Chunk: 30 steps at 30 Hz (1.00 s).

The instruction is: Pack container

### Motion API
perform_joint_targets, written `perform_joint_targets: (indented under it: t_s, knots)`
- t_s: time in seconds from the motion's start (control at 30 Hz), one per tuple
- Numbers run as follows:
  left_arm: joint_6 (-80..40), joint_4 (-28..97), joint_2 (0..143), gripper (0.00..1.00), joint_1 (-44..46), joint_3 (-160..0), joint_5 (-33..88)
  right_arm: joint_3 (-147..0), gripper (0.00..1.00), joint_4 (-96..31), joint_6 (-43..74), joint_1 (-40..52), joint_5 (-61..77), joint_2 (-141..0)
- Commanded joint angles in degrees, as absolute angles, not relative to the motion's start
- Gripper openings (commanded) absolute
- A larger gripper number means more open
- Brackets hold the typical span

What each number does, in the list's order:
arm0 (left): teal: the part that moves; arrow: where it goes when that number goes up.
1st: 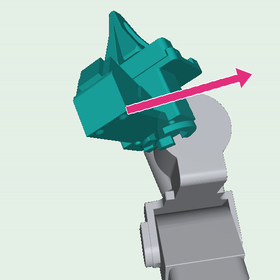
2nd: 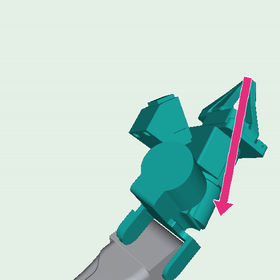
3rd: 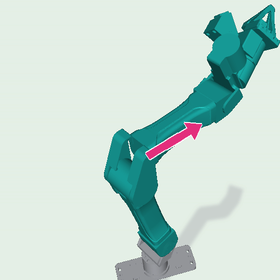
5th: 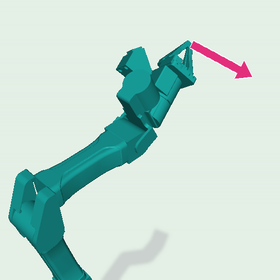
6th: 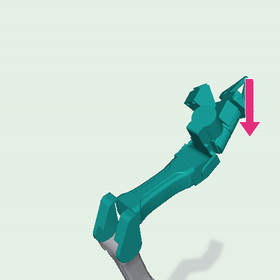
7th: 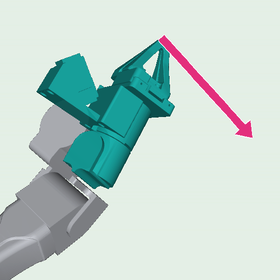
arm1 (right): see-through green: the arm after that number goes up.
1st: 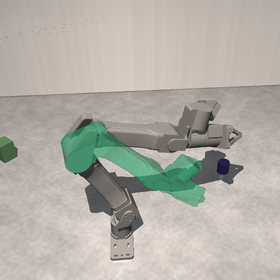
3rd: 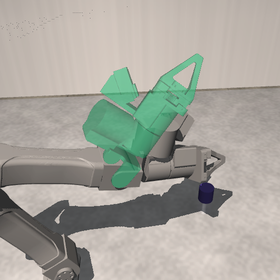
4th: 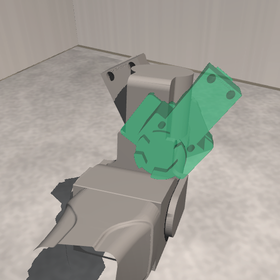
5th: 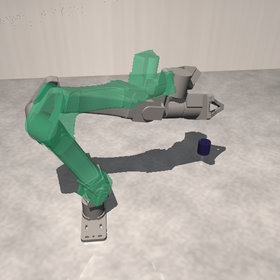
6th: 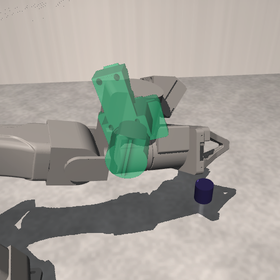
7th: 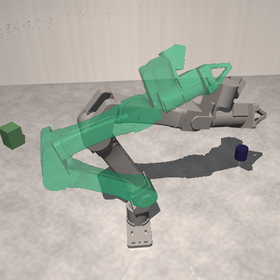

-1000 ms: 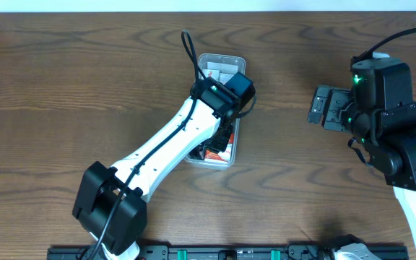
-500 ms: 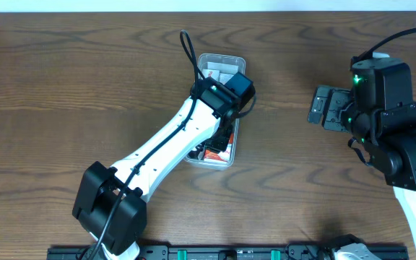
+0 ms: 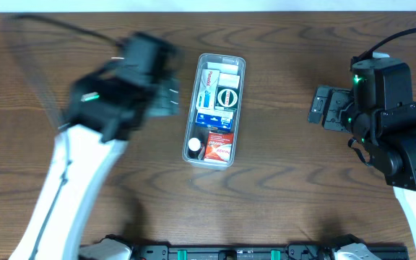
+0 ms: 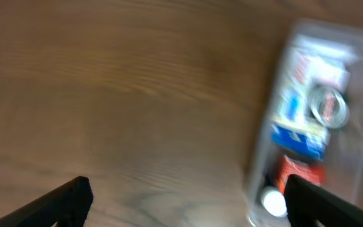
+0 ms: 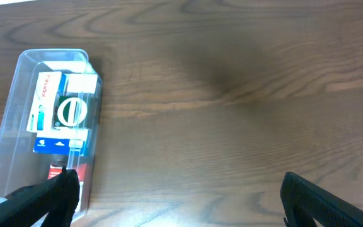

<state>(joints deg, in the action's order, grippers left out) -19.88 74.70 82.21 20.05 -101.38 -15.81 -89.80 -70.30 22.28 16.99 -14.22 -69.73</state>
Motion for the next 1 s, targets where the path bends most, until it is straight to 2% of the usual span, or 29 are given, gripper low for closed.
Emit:
perform_joint_targets:
  t_s: [0.0, 0.17, 0.53, 0.6, 0.77, 0.97]
  knots:
    - [-20.27, 75.77, 81.30, 0.98, 13.80, -101.32, -18.04, -89.80, 0.99, -70.30, 21.58, 16.23, -15.18, -69.76]
    - [-20.25, 77.89, 80.71, 0.98, 9.30, -101.27, -18.06, -89.80, 0.99, -70.30, 21.58, 16.23, -15.18, -69.76]
    - [-20.21, 80.44, 80.84, 0.98, 9.10, -101.23, -18.13, -89.80, 0.99, -70.30, 21.58, 16.23, -15.18, -69.76]
    - [-18.65, 77.71, 80.79, 0.98, 8.73, -100.82, -18.20, -89.80, 0.99, -70.30, 21.58, 16.25, -15.18, -69.76]
    - [-9.63, 61.28, 76.29, 0.98, 7.44, -93.84, -14.96, -89.80, 0.99, -70.30, 21.58, 16.25, -15.18, -69.76]
    - [-7.60, 48.21, 64.05, 0.98, 0.93, -75.40, -6.13, -89.80, 0.99, -70.30, 21.58, 16.25, -15.18, -69.76]
